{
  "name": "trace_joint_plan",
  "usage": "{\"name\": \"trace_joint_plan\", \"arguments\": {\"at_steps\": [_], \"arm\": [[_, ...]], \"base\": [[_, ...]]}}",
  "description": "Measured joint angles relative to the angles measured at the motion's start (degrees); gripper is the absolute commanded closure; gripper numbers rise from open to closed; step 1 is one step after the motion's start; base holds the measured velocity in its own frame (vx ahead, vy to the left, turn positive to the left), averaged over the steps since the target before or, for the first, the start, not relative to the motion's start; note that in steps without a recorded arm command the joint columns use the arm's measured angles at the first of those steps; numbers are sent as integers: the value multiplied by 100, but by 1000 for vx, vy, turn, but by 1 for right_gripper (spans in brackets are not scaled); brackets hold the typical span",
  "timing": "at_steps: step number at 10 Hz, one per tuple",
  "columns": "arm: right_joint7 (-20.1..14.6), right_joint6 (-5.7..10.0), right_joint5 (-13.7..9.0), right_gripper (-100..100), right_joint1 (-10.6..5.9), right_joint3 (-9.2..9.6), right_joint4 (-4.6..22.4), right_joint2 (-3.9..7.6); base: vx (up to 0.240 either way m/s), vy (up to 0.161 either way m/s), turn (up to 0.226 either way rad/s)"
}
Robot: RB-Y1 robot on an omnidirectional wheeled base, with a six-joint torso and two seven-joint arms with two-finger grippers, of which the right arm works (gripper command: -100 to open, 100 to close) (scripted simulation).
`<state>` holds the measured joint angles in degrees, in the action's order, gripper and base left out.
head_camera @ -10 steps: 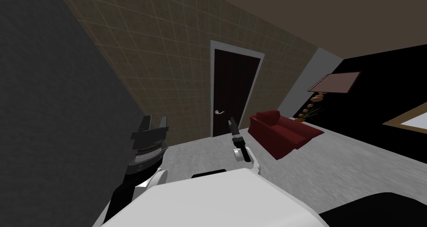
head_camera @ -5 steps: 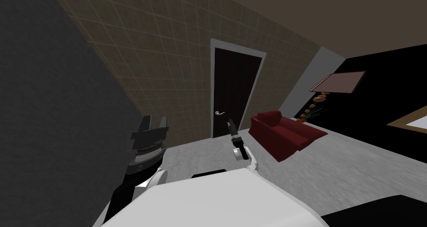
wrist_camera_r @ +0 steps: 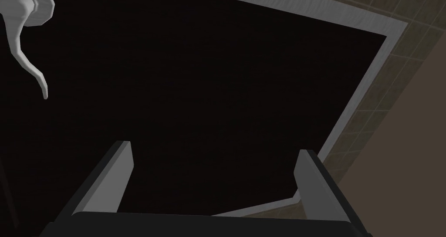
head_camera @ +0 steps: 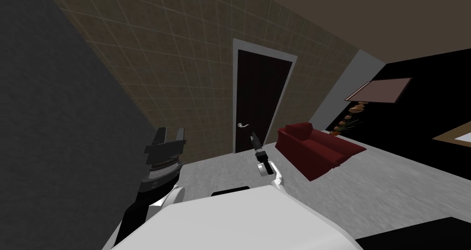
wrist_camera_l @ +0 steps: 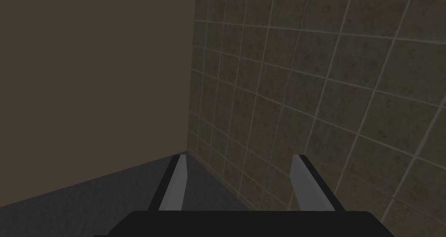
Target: Pull the door open
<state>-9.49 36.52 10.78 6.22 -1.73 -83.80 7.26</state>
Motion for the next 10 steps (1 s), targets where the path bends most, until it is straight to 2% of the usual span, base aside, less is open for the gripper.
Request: {"name": "trace_joint_plan", "arguments": {"at_steps": [2,6,8,10], "arm": [[-60,35,33,-100,-96,-22,261,43],[-183,164,120,-100,-375,-82,977,124],[-293,207,175,-100,-578,-125,1396,209],[-373,244,224,-100,-673,-146,1695,246]], "base": [[51,4,0],[67,5,1],[98,5,2],[67,11,1]]}}
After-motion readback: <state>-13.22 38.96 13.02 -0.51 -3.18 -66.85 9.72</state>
